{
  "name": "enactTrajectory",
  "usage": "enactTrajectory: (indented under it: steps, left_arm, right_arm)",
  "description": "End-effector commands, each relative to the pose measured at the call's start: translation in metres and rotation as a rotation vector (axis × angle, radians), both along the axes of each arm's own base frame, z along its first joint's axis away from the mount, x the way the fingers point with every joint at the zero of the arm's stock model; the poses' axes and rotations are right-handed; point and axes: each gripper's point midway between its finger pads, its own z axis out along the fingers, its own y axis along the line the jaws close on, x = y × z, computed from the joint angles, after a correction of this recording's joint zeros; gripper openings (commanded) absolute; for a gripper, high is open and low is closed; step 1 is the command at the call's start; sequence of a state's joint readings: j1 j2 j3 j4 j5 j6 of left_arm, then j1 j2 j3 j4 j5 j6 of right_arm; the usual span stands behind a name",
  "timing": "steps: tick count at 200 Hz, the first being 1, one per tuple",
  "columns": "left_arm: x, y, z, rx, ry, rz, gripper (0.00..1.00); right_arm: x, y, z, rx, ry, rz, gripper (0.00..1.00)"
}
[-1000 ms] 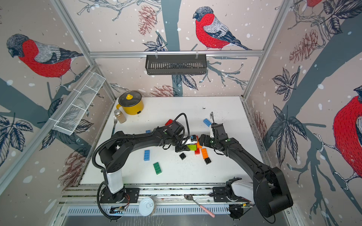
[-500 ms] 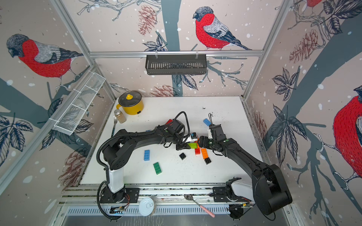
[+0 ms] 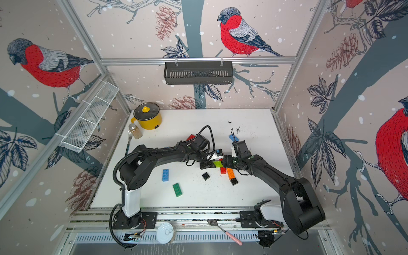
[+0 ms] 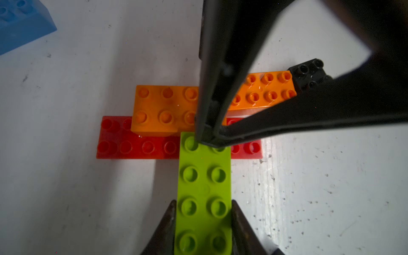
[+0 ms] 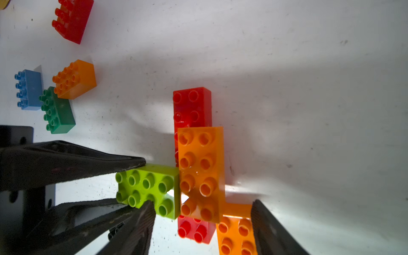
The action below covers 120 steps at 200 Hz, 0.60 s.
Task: Assemble a small pinwheel with lego
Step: Assemble the lego brick with the lego brick.
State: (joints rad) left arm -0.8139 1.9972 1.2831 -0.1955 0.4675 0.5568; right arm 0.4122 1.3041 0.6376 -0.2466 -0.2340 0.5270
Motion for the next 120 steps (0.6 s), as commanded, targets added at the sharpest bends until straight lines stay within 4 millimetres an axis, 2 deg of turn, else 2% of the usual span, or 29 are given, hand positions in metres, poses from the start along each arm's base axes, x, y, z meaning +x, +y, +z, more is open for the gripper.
enactTrajectory:
  steps: [1,40,120]
  left_arm:
    - [-0.003,0.002,-0.003,0.015,0.023,0.0,0.11]
    - [-0.001,0.002,-0.003,0.021,0.024,0.007,0.11]
    - [0.003,0.002,-0.005,0.043,0.016,0.012,0.1]
  right_arm:
    - [0.003,-0.003,-0.002,-0.027,-0.012,-0.009,0.68]
    - [0.003,-0.001,-0.007,-0.038,-0.001,0.001,0.68]
    - [0.002,-0.014,-0.022,-0.113,0.042,-0.051,0.64]
